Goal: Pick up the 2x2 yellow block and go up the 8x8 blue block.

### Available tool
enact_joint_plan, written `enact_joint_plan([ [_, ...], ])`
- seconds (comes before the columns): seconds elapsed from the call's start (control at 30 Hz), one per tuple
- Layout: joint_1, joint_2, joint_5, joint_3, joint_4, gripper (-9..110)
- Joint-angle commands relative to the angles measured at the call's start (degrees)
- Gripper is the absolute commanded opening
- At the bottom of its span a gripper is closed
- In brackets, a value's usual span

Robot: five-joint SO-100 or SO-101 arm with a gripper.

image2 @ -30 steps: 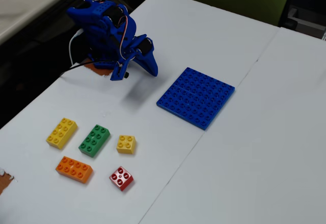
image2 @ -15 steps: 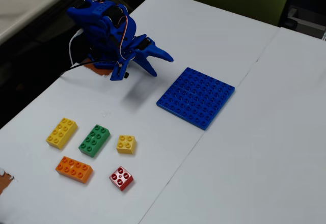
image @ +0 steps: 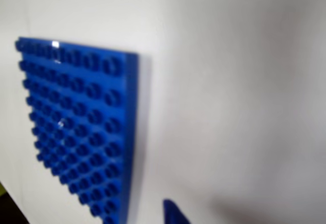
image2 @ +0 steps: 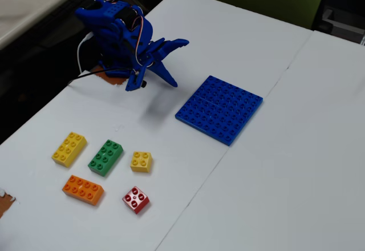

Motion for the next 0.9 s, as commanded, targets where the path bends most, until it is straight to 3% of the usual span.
enact_joint_plan([
  [0.0, 0.53, 2.55, -14.06, 0.35, -6.42, 61],
  [0.3, 3.87, 2.37, -51.77, -2.9, -9.58, 47],
  [0.57, 11.16, -8.09, -81.21, -14.33, 0.35, 44],
  [0.87, 16.52, -28.65, -99.4, -31.46, 1.32, 39],
])
